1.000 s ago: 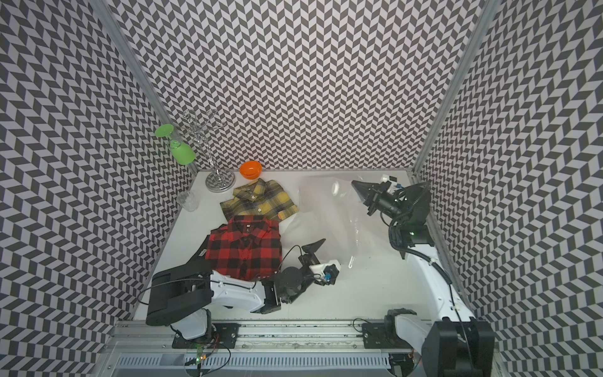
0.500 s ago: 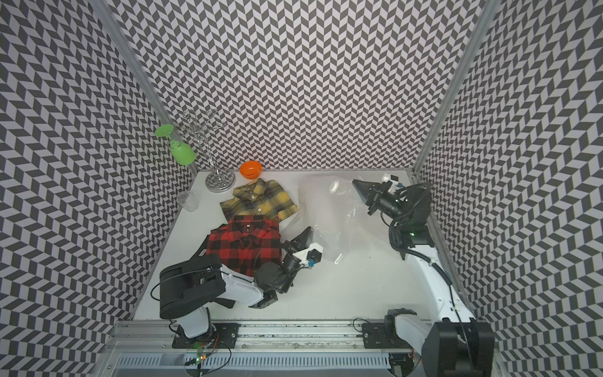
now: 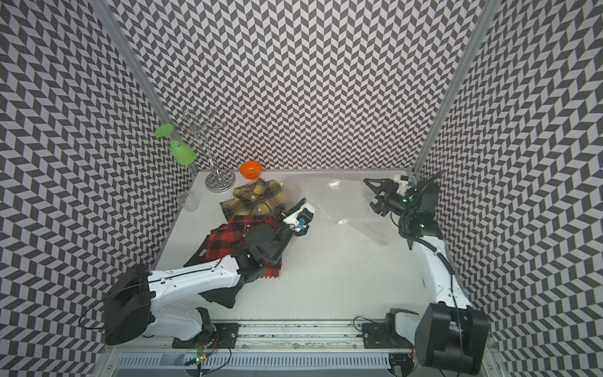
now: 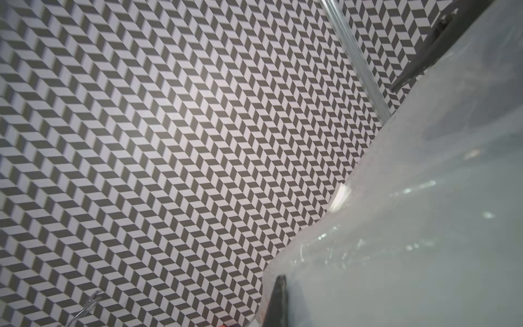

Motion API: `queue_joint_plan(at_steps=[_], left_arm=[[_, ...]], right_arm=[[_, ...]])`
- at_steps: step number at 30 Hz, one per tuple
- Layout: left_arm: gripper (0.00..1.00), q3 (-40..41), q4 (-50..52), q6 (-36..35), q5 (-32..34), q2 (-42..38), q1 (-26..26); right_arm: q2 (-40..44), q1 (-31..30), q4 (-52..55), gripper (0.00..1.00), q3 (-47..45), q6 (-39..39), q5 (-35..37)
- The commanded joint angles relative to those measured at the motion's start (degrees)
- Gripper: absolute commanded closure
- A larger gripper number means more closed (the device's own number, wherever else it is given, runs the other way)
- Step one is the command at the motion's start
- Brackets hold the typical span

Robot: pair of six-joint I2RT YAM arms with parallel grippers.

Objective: Place the folded shirt into the vacuum bag
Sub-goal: Adjust the vacuum bag at the center of the board.

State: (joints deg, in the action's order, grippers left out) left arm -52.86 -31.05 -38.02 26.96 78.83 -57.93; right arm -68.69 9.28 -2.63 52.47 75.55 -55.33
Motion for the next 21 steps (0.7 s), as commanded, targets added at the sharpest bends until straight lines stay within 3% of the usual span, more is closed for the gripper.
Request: queue_joint_plan(at_steps=[1,6,11,17,21], left_arm=[[1.0,-7.2,28.6,6.6,-12.5,0.0,-0.3],[1.0,-18.3,47.5,10.4,-18.9,0.9,-1.7],[1.0,-25.6,63.3,13.5,-29.9,3.1,-2.3],[1.0,-21.5,64.0,16.8,-35.7,9.5,-4.0],[1.0,-18.9,62.3,17.8,-35.3,14.5,-4.7]], right_arm=[[-0.5,0.7,5.9,0.37,-4.2,-9.1,-1.6],[1.7,1.3,6.0,0.37,-10.7,-9.9,1.0],[-0.1,2.6,6.0,0.37,-13.8,-11.3,2.5],[-2.8,5.2,6.9,0.37,-10.8,-13.6,4.8],[-2.7,8.0,20.4,0.36,0.9,-23.9,12.7]])
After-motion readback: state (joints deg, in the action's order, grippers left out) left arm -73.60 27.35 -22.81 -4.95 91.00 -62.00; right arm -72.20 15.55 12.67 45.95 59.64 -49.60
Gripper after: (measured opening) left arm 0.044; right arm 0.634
